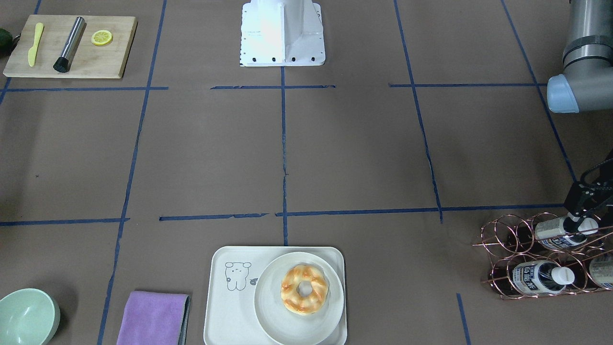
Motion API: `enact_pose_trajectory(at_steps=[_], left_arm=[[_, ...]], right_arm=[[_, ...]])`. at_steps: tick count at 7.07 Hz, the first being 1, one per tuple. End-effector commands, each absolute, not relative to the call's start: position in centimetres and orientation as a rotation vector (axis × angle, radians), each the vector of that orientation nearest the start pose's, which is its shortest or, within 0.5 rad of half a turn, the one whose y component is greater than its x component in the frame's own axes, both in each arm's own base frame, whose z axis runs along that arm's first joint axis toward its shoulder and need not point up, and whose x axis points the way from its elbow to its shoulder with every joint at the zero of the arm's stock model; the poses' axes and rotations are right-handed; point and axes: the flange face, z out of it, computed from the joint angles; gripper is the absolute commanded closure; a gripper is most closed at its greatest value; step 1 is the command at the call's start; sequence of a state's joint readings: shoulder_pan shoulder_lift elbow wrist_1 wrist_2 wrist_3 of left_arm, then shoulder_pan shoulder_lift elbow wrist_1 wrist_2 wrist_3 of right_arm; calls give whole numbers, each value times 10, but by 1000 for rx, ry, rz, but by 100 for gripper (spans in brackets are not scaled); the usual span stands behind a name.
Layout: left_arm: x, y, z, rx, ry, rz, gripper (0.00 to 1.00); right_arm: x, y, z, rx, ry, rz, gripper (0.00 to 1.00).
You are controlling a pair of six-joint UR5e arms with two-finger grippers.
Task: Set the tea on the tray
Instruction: 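Reach the left gripper over the copper rack down onto a dark tea bottle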
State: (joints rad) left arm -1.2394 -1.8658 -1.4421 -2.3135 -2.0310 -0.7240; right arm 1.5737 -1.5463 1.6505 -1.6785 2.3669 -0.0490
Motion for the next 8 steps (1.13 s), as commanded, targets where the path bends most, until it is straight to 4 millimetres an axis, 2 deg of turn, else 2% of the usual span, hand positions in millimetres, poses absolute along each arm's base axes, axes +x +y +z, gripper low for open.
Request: enact_pose_trajectory(at_steps=[1,6,8], left_arm=[[126,-636,480,554,818,-149,39],[125,-637,486,544,812,-153,41],[125,-636,487,544,812,-154,49]], right_arm=[[64,-500,617,17,-796,-41,0],[64,-500,617,15,-796,-41,0],[64,-500,617,16,-796,-42,0]])
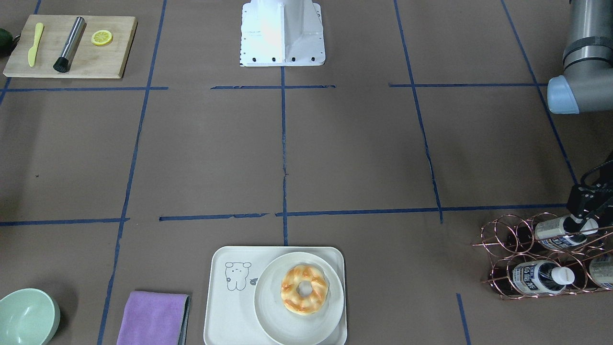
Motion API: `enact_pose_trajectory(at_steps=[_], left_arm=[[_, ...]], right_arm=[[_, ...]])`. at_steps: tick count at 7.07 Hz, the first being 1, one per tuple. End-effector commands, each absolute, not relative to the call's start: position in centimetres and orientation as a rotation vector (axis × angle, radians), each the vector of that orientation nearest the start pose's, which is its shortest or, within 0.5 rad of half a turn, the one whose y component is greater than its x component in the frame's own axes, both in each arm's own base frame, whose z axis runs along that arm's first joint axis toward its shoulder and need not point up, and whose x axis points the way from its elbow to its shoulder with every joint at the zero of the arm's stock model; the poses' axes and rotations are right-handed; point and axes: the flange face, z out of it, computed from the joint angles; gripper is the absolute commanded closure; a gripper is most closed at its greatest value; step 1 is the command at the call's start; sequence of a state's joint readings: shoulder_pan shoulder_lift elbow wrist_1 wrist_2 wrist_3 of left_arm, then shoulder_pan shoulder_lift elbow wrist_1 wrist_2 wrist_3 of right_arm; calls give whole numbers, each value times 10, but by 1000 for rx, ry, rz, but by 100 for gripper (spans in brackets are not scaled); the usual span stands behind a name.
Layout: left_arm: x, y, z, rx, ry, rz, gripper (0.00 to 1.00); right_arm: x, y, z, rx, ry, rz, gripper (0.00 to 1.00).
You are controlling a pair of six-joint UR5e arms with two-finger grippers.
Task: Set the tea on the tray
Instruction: 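Reach the left gripper over the copper rack down onto a dark tea bottle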
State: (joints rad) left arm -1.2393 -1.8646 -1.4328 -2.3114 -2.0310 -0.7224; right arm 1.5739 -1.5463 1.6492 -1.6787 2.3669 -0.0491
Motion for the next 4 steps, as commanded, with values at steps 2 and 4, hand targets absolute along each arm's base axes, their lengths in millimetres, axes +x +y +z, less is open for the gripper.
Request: enact_pose_trajectory(at_steps=[2,4], left_arm=[[125,-637,485,545,814,-152,71],[125,-636,484,542,817,-150,92]], right_arm=[[64,-500,617,16,-796,-42,0],[64,-500,617,17,-796,-43,0]])
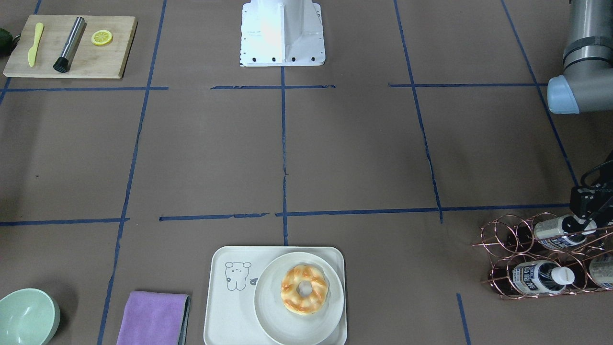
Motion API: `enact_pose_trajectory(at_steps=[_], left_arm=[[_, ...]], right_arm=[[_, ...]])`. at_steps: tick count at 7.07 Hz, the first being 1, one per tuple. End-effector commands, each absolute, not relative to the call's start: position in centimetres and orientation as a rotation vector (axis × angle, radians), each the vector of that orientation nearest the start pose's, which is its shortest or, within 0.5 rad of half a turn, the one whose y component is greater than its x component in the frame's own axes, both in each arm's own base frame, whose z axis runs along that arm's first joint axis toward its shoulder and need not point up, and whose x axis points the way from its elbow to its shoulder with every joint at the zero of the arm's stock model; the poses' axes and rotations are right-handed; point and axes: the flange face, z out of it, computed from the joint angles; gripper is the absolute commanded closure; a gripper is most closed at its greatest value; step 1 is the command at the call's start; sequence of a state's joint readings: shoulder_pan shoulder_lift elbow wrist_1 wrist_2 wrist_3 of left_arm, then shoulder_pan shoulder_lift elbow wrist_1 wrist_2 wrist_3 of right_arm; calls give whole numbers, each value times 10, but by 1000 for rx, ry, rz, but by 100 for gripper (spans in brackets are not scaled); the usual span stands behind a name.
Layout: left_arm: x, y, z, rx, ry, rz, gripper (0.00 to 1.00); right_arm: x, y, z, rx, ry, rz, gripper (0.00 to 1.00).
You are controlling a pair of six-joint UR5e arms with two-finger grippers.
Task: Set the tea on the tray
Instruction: 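Reach the left gripper over the copper rack down onto a dark tea bottle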
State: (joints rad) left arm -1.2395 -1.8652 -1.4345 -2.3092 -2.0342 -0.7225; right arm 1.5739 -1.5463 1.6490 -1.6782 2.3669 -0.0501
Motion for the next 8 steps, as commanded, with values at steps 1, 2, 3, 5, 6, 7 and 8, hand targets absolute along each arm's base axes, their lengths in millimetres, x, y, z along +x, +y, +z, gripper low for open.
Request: enact_pose_trajectory(at_steps=[1,2,3,5,6,7,8], left_arm=[[123,-636,480,543,820,-154,98],[119,-636,477,531,816,-161,100],[115,-634,469,515,829,-159,100],[81,-633,449,519,864,-181,100],[74,-630,434,534,865,-188,100],[69,-626,421,535,862,-195,100],[66,-624,413,546,859,-198,100]], right_arm=[[64,-500,618,16,-796,-44,0],[64,-500,617,18,-796,-43,0],[64,-499,618,17,-796,-45,0],[64,-500,619,17,-796,-45,0],[65,-500,619,17,-795,-45,0],[65,-499,621,12,-795,-43,0],[65,-498,621,12,-795,-42,0]])
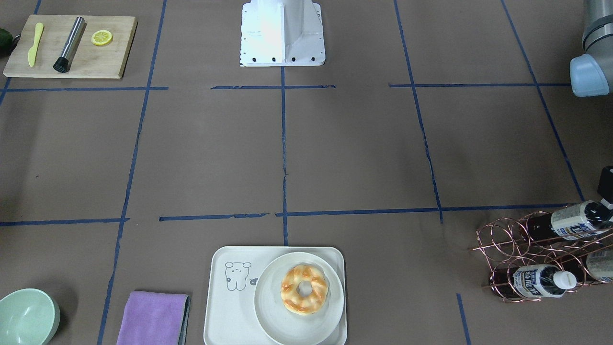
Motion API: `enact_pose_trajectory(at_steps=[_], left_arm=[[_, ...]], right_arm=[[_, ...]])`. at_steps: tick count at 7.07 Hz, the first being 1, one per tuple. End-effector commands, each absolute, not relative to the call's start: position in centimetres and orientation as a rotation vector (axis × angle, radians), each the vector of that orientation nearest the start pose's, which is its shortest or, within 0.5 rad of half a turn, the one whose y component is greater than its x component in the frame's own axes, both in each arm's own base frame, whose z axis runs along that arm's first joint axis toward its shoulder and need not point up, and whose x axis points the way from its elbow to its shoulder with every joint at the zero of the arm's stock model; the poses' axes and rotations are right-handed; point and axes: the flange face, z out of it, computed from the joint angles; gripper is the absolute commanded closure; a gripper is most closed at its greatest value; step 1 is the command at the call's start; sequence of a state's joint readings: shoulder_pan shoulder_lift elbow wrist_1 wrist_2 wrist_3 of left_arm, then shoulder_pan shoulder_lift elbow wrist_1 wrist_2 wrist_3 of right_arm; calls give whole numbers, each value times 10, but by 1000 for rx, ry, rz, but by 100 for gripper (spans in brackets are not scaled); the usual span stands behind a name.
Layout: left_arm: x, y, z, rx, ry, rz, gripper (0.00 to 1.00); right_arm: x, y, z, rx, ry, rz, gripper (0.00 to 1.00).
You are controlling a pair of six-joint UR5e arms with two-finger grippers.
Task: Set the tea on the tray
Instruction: 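Reach the left gripper over the copper rack down onto a dark tea bottle, then close the left gripper on the bottle cap and lift it out of the rack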
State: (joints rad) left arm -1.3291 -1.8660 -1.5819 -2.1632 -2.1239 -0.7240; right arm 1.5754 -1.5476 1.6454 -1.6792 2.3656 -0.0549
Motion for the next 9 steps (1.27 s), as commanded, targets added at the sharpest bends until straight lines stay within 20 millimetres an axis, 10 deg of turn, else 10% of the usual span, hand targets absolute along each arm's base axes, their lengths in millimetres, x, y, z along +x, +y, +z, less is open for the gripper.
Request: enact_pose_trajectory(at_steps=[1,9], left_arm=[[55,-625,412,558,850,-216,100],[30,-586,347,595,855,-228,100]], right_arm=[[65,-497,623,7,-795,-40,0],[64,-497,633,-11,-797,-36,0]])
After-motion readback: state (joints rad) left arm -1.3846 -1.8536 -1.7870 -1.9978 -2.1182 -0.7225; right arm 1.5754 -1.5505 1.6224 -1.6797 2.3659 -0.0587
